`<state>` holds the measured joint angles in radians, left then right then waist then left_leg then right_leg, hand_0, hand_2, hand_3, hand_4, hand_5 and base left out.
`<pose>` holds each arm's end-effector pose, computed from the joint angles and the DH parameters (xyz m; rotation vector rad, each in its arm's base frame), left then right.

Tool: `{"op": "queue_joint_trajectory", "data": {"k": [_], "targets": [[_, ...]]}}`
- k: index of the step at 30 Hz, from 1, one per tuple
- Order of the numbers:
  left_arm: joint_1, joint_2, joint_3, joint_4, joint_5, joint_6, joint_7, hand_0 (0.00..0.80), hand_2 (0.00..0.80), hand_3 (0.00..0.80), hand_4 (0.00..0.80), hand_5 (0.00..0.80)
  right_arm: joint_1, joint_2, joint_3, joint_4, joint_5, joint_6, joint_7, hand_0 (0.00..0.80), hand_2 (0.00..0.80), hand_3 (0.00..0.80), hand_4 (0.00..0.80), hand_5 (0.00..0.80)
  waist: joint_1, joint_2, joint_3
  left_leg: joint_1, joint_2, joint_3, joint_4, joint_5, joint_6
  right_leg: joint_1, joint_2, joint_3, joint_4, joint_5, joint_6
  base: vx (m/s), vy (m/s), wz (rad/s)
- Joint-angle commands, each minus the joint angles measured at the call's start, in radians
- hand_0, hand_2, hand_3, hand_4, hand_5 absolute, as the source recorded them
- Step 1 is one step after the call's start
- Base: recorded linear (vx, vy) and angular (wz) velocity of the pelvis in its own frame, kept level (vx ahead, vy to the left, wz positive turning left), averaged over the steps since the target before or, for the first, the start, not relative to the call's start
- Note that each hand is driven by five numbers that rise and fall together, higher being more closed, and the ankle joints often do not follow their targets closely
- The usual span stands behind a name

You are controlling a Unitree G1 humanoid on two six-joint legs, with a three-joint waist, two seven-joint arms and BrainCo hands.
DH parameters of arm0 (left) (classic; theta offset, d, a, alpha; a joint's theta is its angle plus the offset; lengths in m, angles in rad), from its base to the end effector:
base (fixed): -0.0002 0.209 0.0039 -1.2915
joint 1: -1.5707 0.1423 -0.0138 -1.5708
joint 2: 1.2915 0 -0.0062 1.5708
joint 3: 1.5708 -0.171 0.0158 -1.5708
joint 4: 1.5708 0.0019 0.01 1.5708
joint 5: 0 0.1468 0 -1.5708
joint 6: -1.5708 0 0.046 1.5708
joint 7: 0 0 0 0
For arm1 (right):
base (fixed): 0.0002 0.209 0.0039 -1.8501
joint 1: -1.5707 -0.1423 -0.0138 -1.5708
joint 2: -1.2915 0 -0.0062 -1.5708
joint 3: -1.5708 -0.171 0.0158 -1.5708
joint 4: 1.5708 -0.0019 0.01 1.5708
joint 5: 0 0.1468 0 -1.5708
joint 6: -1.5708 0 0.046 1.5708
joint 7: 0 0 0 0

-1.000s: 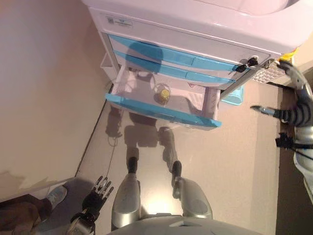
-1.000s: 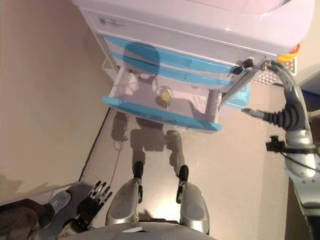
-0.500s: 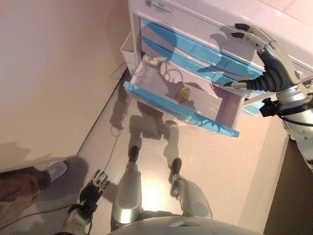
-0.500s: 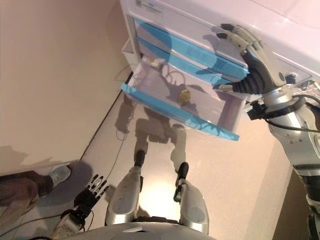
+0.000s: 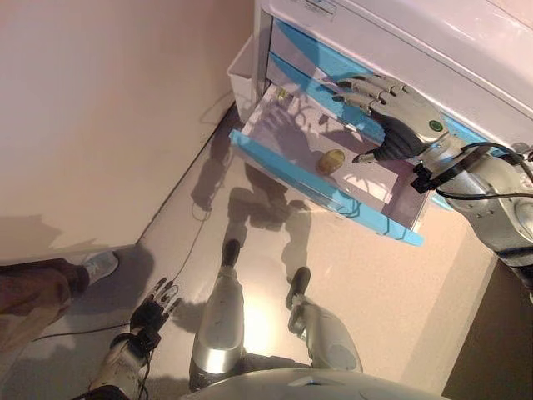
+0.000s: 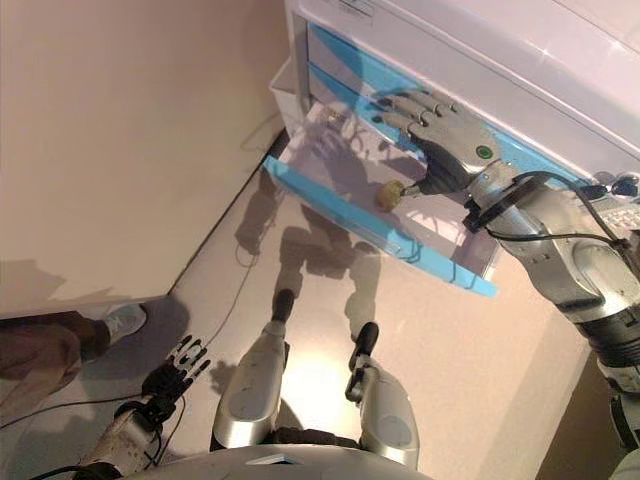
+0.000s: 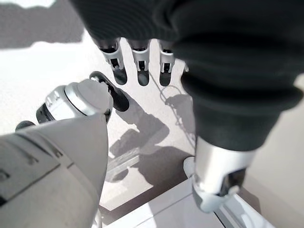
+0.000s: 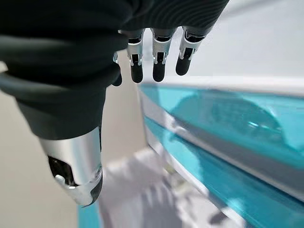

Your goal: Open the drawer and pick up the medicine

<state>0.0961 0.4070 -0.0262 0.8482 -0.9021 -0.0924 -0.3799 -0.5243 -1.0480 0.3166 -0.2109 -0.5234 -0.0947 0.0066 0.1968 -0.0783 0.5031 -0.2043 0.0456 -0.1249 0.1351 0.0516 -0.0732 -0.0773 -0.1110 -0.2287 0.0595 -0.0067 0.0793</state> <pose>0.1093 0.2778 -0.0674 -0.5300 0.5915 0.2070 0.2492 -0.1975 0.2300 -1.5909 -0.7088 0.2004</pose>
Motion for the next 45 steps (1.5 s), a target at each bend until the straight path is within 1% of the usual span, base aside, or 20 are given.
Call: {"op": "queue_joint_trajectory", "data": {"k": [1, 6, 11, 17, 22, 28, 32, 45], "targets": [[0.037, 0.035, -0.029, -0.020, 0.013, -0.021, 0.003, 0.000, 0.000, 0.000, 0.000, 0.000, -0.048, -0.063, 0.049, -0.017, -0.055, 0.012, -0.029, 0.000, 0.000, 0.000, 0.000, 0.000, 0.004, -0.019, -0.034, -0.040, -0.050, 0.021, 0.071, -0.103, 0.043, -0.032, -0.001, 0.020, 0.039, 0.024, 0.035, -0.024, -0.025, 0.09], [0.028, 0.049, -0.035, -0.038, 0.011, -0.008, 0.020, 0.000, 0.000, 0.000, 0.000, 0.000, -0.054, -0.067, 0.115, 0.045, -0.181, 0.027, -0.030, 0.000, 0.000, 0.000, 0.000, 0.000, 0.007, -0.022, -0.022, -0.050, -0.052, 0.016, 0.074, -0.102, 0.045, -0.040, 0.002, 0.016, 0.040, 0.028, 0.036, -0.010, -0.011, 0.01], [0.023, 0.059, -0.041, -0.046, 0.000, -0.007, 0.020, 0.000, 0.000, 0.000, 0.000, 0.000, -0.062, -0.081, 0.182, 0.108, -0.265, 0.047, -0.045, 0.000, 0.000, 0.000, 0.000, 0.000, 0.011, -0.024, -0.015, -0.056, -0.053, 0.014, 0.068, -0.100, 0.048, -0.047, 0.003, 0.011, 0.036, 0.030, 0.036, -0.005, -0.003, 0.01], [0.017, 0.066, -0.041, -0.047, -0.005, -0.004, 0.020, 0.000, 0.000, 0.000, 0.000, 0.000, -0.075, -0.079, 0.222, 0.158, -0.265, 0.040, -0.079, 0.000, 0.000, 0.000, 0.000, 0.000, 0.015, -0.023, -0.008, -0.065, -0.056, 0.010, 0.068, -0.097, 0.049, -0.055, 0.003, 0.005, 0.037, 0.033, 0.036, 0.000, 0.000, 0.00], [0.011, 0.066, -0.048, -0.054, -0.004, -0.001, 0.025, 0.000, 0.000, 0.000, 0.000, 0.000, -0.095, -0.069, 0.265, 0.211, -0.300, 0.034, -0.113, 0.000, 0.000, 0.000, 0.000, 0.000, 0.021, -0.019, -0.004, -0.074, -0.061, 0.006, 0.070, -0.097, 0.049, -0.062, 0.002, -0.003, 0.039, 0.032, 0.035, -0.001, -0.001, 0.01], [0.007, 0.065, -0.056, -0.060, -0.009, 0.005, 0.027, 0.000, 0.000, 0.000, 0.000, 0.000, -0.107, -0.049, 0.290, 0.258, -0.318, 0.061, -0.174, 0.000, 0.000, 0.000, 0.000, 0.000, 0.027, -0.008, 0.000, -0.083, -0.069, -0.002, 0.074, -0.097, 0.052, -0.071, 0.000, -0.008, 0.044, 0.032, 0.033, -0.002, 0.006, 0.05], [0.006, 0.062, -0.060, -0.057, -0.012, 0.004, 0.024, 0.000, 0.000, 0.000, 0.000, 0.000, -0.119, -0.035, 0.297, 0.302, -0.308, 0.064, -0.226, 0.000, 0.000, 0.000, 0.000, 0.000, 0.032, -0.001, 0.002, -0.088, -0.074, -0.007, 0.077, -0.097, 0.054, -0.075, -0.003, -0.012, 0.045, 0.031, 0.032, 0.002, 0.003, 0.02], [0.006, 0.058, -0.070, -0.058, -0.020, 0.008, 0.017, 0.000, 0.000, 0.000, 0.000, 0.000, -0.174, 0.013, 0.356, 0.405, -0.344, 0.095, -0.280, 0.000, 0.000, 0.000, 0.000, 0.000, 0.050, 0.016, 0.012, -0.107, -0.087, -0.023, 0.094, -0.098, 0.059, -0.090, -0.009, -0.024, 0.058, 0.030, 0.029, 0.002, 0.002, 0.01]]}}
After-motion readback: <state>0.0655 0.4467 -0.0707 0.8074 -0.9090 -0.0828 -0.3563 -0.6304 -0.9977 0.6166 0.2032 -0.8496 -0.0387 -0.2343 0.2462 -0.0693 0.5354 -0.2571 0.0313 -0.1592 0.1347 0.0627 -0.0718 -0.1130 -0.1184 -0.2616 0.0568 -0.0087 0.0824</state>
